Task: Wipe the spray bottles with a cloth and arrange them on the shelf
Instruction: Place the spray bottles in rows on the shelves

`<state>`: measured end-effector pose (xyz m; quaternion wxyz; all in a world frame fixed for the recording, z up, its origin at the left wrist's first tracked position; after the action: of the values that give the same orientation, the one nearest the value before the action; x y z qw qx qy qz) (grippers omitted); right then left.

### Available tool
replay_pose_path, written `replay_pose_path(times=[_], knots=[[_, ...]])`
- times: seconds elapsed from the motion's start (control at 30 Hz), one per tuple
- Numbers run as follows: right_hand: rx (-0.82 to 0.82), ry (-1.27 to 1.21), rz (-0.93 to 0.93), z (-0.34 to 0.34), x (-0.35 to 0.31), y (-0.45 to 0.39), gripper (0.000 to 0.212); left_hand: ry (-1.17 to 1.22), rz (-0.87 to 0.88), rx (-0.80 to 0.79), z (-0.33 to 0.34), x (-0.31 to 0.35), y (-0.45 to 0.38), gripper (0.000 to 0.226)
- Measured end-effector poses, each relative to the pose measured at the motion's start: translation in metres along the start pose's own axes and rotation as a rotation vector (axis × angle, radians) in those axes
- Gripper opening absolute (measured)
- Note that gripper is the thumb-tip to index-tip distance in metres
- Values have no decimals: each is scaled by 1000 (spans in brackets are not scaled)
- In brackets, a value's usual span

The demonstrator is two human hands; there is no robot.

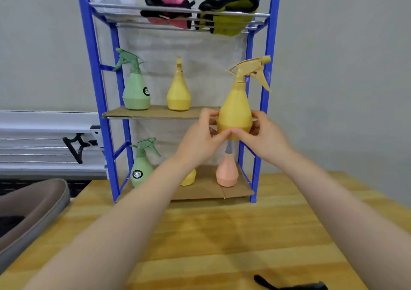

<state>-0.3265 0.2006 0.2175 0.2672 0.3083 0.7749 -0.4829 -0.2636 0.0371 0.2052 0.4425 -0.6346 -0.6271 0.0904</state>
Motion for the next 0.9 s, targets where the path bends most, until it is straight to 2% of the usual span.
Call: replay_pose_path(times=[0.2,0.4,0.63,0.77,0.9], knots=[[-21,67,16,4,-15,-75,65,-84,-60,15,-18,-9,-70,50],[-99,164,66,16,-3,-133,62,-189,-168,-82,-2,-29,-122,46],[-189,173,162,17,26,-176,55,-360,-127,-234,22,-41,-173,44],[-230,197,198,18,37,-188,36,-412,-100,-311,33,-46,-186,41],[-233,163,218,24,44,-195,30,-421,-105,-340,41,-50,-194,33]])
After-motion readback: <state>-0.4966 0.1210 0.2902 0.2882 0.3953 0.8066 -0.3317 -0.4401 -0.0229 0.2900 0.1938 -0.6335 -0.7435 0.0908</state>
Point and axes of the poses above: each hand's wrist, its own y-axis away from the middle knuckle, its own z-axis out of the palm, x = y × z, the point moved 1 cm from there along -y, towards the middle knuckle, and after that the axes turned 15 degrees about -y, right-handed, at the moved point
